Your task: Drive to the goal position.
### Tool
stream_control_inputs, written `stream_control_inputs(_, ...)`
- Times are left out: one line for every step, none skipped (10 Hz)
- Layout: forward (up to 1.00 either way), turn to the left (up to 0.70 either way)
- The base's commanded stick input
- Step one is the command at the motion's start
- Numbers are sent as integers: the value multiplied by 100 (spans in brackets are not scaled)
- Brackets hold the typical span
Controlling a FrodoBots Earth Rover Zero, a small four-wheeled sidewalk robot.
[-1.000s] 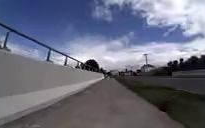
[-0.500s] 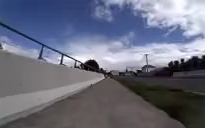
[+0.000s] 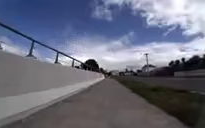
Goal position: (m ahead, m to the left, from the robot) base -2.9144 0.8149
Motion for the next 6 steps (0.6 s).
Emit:
stream_control_inputs(70, 0)
stream_control_inputs(70, 0)
stream_control_inputs(70, 0)
stream_control_inputs(70, 0)
stream_control_inputs(70, 0)
stream_control_inputs(70, 0)
